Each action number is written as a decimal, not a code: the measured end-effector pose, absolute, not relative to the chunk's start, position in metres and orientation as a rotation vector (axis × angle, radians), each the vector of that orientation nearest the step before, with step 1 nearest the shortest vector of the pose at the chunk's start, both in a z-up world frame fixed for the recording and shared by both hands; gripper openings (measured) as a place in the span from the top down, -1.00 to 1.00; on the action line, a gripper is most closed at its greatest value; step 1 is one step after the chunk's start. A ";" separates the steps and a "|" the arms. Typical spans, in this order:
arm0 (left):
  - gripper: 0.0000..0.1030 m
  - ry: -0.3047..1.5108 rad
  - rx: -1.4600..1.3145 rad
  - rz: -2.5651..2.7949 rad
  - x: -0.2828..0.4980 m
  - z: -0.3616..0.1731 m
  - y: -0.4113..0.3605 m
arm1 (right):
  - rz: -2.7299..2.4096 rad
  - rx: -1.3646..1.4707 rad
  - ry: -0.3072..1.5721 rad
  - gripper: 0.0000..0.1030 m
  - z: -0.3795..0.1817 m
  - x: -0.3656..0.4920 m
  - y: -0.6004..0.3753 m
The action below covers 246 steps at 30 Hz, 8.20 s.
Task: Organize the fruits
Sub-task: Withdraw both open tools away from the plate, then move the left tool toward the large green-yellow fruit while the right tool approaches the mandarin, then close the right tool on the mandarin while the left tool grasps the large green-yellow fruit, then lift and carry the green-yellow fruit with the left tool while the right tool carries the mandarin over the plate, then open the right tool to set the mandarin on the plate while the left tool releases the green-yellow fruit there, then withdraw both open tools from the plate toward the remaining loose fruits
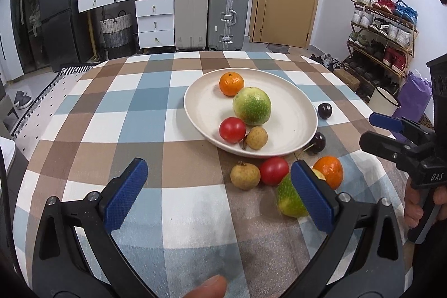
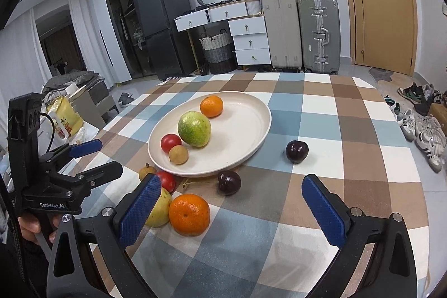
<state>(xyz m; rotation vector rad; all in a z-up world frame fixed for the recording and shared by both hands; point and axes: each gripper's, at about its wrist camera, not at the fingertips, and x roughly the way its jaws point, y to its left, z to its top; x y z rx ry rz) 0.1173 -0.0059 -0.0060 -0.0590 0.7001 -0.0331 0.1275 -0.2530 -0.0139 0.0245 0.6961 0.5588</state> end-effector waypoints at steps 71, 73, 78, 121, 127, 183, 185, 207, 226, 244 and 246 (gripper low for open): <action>-0.98 0.746 -0.083 -0.138 0.114 -0.025 -0.012 | 0.699 -0.113 0.874 0.24 -0.054 0.125 -0.209; -0.98 0.746 -0.071 -0.168 0.113 -0.024 -0.017 | 0.705 -0.113 0.873 0.24 -0.054 0.125 -0.208; -0.98 0.765 -0.017 -0.214 0.113 -0.026 -0.037 | 0.720 -0.138 0.868 0.25 -0.053 0.121 -0.204; 0.09 0.830 -0.001 -0.351 0.119 -0.036 -0.054 | 0.738 -0.095 0.845 0.26 -0.046 0.119 -0.209; 0.09 0.810 -0.024 -0.333 0.118 -0.032 -0.046 | 0.731 -0.054 0.806 0.26 -0.038 0.120 -0.217; 0.09 0.716 -0.065 -0.135 0.200 0.010 0.007 | 0.567 0.057 0.732 0.26 -0.017 0.185 -0.211; 0.09 0.720 -0.066 -0.135 0.201 0.008 0.007 | 0.569 0.057 0.739 0.26 -0.020 0.188 -0.209; 0.25 0.710 -0.032 -0.179 0.194 0.011 -0.018 | 0.485 0.068 0.734 0.05 -0.022 0.191 -0.229; -0.69 0.705 -0.014 -0.130 0.194 0.003 -0.023 | 0.453 0.098 0.718 -0.34 -0.018 0.186 -0.247; -0.99 0.690 -0.066 -0.083 0.144 0.008 0.009 | 0.438 0.143 0.710 -0.91 -0.019 0.164 -0.275; -0.99 0.697 -0.069 -0.082 0.143 0.005 0.009 | 0.438 0.125 0.707 -0.95 -0.019 0.161 -0.274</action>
